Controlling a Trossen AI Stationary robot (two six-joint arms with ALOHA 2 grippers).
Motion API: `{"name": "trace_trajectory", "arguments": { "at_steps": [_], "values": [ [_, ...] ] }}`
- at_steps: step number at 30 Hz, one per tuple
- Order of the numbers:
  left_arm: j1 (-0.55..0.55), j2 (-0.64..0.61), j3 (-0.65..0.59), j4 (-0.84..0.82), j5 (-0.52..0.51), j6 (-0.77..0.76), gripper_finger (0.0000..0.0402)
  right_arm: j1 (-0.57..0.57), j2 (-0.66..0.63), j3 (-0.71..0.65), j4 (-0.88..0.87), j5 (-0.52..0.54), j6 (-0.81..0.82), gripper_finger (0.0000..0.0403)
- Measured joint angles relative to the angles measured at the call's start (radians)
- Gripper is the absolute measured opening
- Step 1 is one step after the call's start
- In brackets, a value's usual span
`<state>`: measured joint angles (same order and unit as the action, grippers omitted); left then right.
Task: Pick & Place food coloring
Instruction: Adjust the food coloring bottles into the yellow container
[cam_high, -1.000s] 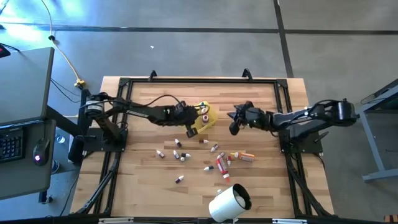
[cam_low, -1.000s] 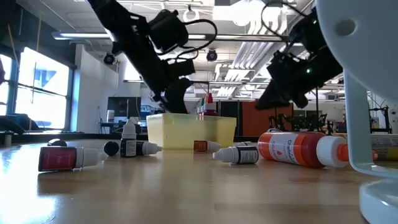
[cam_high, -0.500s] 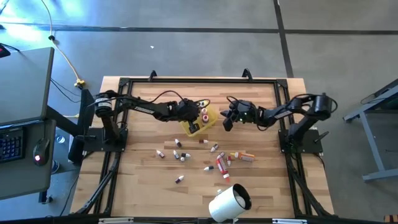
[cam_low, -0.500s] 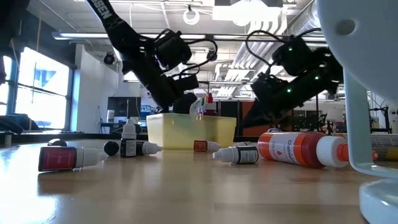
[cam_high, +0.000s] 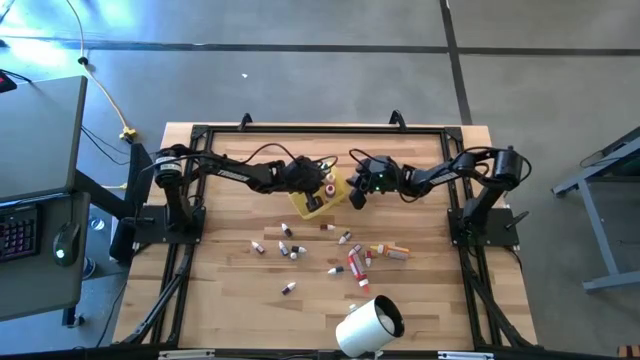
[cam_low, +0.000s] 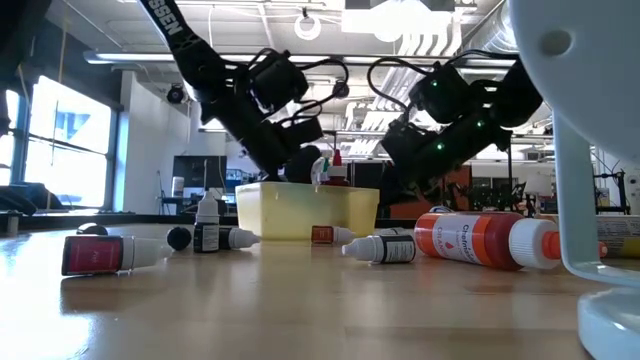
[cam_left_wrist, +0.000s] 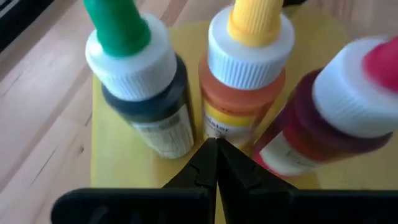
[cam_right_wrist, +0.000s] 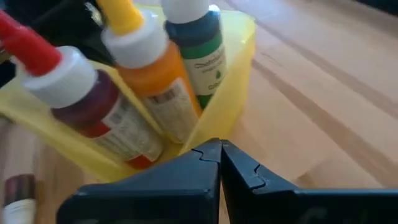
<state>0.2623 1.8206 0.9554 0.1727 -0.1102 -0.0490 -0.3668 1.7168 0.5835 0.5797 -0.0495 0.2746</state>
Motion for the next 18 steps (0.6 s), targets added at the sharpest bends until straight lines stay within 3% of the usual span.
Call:
{"name": "trace_trajectory", "arguments": {
  "at_steps": [8,18],
  "values": [
    [0.000,0.000,0.000,0.025,0.004,0.000,0.0000,0.000,0.000,0.000,-0.001,-0.050,0.008,0.0000],
    [-0.012,-0.063,-0.003,-0.201,0.010,-0.028,0.0000,0.004,-0.001,-0.011,-0.037,-0.039,0.005,0.0000]
  ]
}}
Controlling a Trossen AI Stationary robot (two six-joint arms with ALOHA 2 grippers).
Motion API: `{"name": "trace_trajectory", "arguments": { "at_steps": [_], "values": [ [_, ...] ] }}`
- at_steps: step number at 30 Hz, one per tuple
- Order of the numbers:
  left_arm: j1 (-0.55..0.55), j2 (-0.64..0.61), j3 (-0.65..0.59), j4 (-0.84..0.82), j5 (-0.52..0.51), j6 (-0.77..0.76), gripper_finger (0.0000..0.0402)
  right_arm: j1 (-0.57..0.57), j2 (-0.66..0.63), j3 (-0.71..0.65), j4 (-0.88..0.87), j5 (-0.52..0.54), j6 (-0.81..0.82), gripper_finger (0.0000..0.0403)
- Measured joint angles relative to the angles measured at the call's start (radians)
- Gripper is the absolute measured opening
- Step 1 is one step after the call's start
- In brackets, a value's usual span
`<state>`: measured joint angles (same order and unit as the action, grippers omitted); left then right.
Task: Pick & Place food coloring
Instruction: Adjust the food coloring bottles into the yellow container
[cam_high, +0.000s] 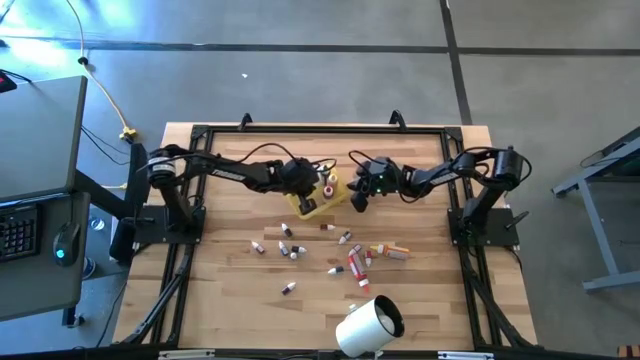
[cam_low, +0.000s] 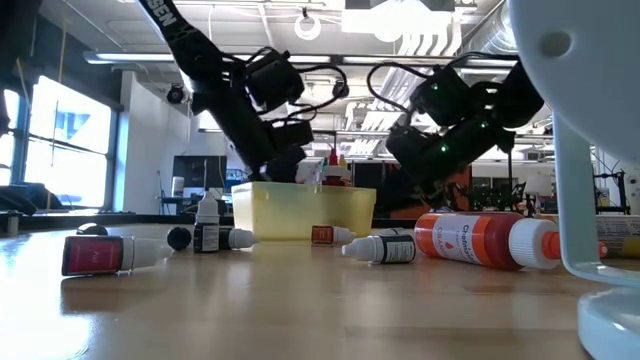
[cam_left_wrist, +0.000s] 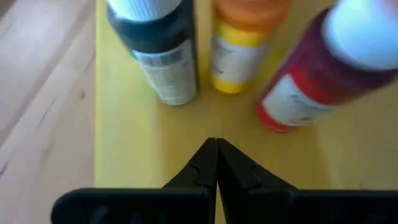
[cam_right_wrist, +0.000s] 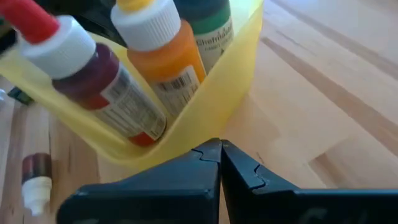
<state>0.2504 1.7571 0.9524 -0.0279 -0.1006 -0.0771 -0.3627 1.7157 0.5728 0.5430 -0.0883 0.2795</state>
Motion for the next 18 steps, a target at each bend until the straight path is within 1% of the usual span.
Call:
{"name": "trace_trajectory", "arguments": {
  "at_steps": [3,5,11,15,18],
  "values": [
    [-0.014,-0.030,0.002,0.005,0.046,-0.006,0.0000,0.015,0.000,-0.001,-0.006,0.000,0.000,0.0000],
    [-0.025,-0.034,0.002,0.037,0.068,-0.005,0.0000,0.030,0.000,-0.001,0.000,0.000,0.000,0.0000],
    [-0.035,-0.033,0.003,0.057,0.073,-0.005,0.0000,0.074,0.000,-0.001,0.005,0.007,0.008,0.0000],
    [-0.036,-0.032,0.003,0.059,0.119,-0.007,0.0000,0.098,0.000,-0.001,0.011,0.013,0.009,0.0000],
    [-0.037,-0.032,0.003,0.049,0.121,-0.010,0.0000,0.108,0.000,-0.001,0.015,0.016,0.009,0.0000]
  ]
}}
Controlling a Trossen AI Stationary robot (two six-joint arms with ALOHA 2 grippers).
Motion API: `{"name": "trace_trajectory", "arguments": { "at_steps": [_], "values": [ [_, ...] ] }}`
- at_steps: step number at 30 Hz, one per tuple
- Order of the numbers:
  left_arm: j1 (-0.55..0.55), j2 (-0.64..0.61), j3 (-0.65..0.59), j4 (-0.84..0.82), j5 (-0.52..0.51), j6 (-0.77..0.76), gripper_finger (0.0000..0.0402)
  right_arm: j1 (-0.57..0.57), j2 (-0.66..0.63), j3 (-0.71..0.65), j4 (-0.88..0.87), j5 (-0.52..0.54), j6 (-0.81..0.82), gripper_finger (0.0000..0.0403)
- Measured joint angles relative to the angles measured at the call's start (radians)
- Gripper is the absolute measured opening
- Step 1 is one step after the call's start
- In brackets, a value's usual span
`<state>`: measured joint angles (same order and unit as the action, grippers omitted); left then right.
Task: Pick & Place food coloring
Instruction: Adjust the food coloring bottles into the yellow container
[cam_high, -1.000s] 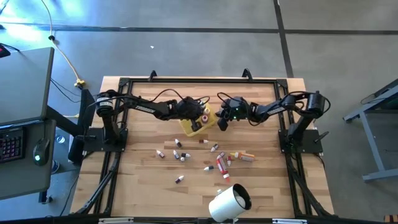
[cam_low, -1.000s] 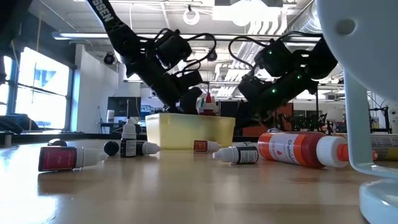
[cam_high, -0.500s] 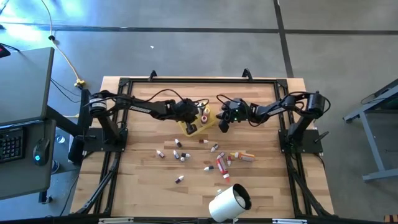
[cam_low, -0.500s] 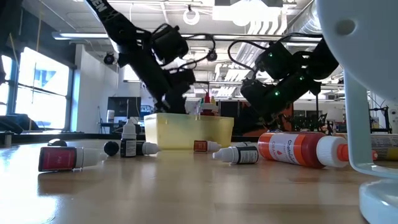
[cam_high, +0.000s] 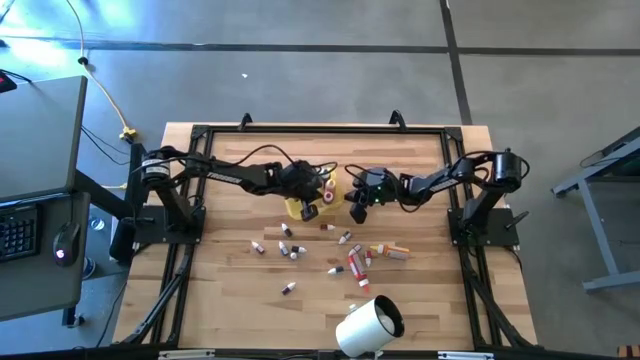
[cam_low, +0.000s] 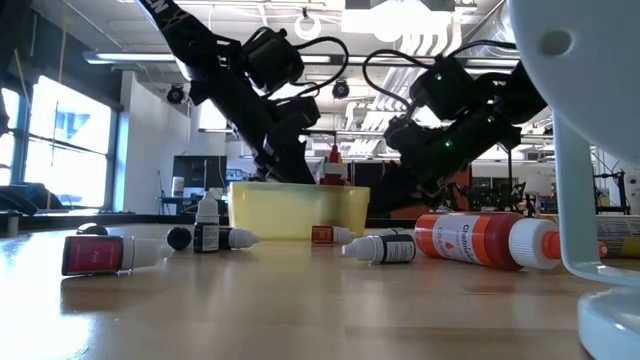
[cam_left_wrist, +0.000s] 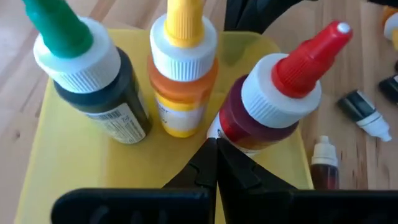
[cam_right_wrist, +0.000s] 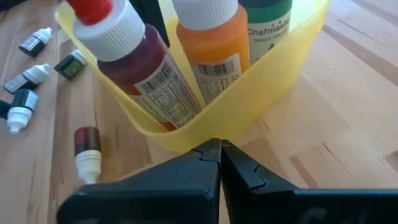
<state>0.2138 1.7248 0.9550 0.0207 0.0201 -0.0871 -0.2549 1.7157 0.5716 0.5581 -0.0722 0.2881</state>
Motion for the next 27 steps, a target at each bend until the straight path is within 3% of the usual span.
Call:
{"name": "trace_trajectory", "arguments": {
  "at_steps": [11,18,27],
  "values": [
    [-0.001,0.001,0.000,-0.082,0.082,-0.025,0.0000,0.003,0.000,0.000,0.001,0.004,0.002,0.0000],
    [0.002,0.001,0.000,0.004,0.083,-0.007,0.0000,0.003,0.000,0.000,0.015,0.001,0.002,0.0000],
    [0.002,0.002,0.000,-0.060,0.085,0.004,0.0000,0.003,0.000,0.000,0.031,-0.010,0.002,0.0000]
  ]
}}
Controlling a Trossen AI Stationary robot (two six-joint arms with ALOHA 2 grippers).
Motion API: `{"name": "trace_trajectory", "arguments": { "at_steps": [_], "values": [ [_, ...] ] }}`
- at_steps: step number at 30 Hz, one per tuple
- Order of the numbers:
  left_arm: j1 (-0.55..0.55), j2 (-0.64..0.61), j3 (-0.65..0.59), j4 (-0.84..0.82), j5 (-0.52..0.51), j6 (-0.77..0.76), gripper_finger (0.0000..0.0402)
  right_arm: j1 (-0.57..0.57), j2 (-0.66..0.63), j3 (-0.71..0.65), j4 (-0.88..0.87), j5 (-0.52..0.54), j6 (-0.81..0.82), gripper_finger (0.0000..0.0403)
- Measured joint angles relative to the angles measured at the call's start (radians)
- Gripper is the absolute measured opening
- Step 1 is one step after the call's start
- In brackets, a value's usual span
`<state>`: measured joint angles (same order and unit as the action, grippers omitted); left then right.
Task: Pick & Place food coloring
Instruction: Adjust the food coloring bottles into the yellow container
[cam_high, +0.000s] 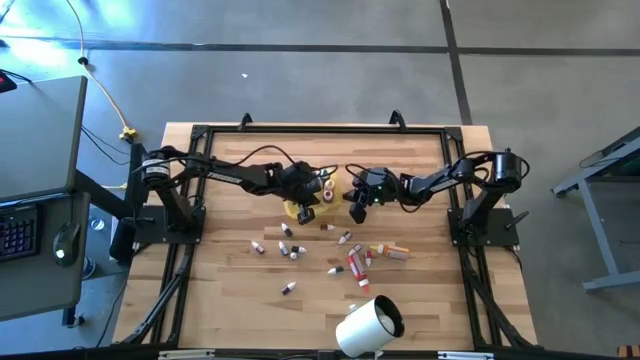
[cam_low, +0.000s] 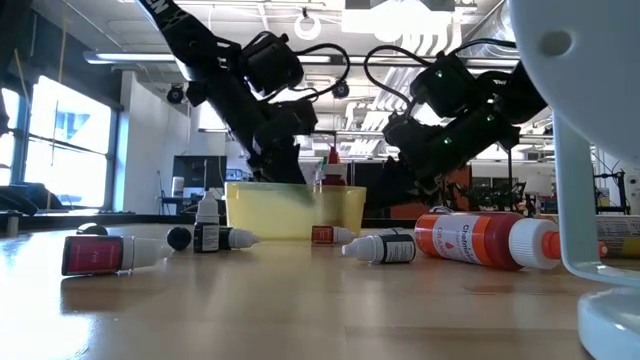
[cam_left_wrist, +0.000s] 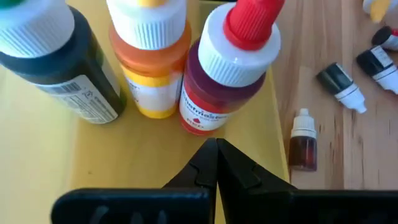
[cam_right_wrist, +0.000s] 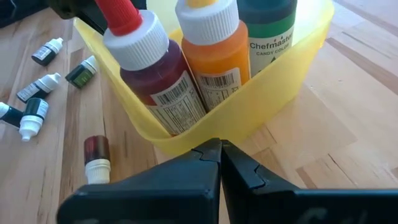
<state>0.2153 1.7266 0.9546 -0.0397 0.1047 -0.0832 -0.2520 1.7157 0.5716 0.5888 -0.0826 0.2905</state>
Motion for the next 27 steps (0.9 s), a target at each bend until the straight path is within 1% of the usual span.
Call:
{"name": "trace_trajectory", "arguments": {
  "at_steps": [4,9,11,17,21,24,27],
  "values": [
    [0.000,0.030,-0.002,0.030,0.014,-0.004,0.0000,0.000,0.000,0.000,0.004,-0.002,0.000,0.0000],
    [0.000,0.081,0.000,0.152,0.074,-0.004,0.0000,0.000,0.000,0.000,0.016,-0.003,0.000,0.0000],
    [0.000,0.093,0.000,0.180,0.076,-0.005,0.0000,0.000,0.000,0.000,0.018,-0.003,0.000,0.0000],
    [0.000,0.100,0.003,0.151,0.073,-0.030,0.0000,0.000,0.000,0.000,0.016,-0.004,0.000,0.0000],
    [0.000,0.082,0.001,0.135,0.073,-0.026,0.0000,0.000,0.000,0.000,0.016,0.000,-0.002,0.0000],
    [0.000,0.040,-0.001,0.097,0.072,-0.026,0.0000,0.000,-0.005,0.000,0.014,0.000,-0.003,0.0000],
    [0.000,-0.031,-0.001,0.025,0.071,-0.026,0.0000,0.000,-0.037,0.000,0.005,0.000,-0.022,0.0000]
  ]
}}
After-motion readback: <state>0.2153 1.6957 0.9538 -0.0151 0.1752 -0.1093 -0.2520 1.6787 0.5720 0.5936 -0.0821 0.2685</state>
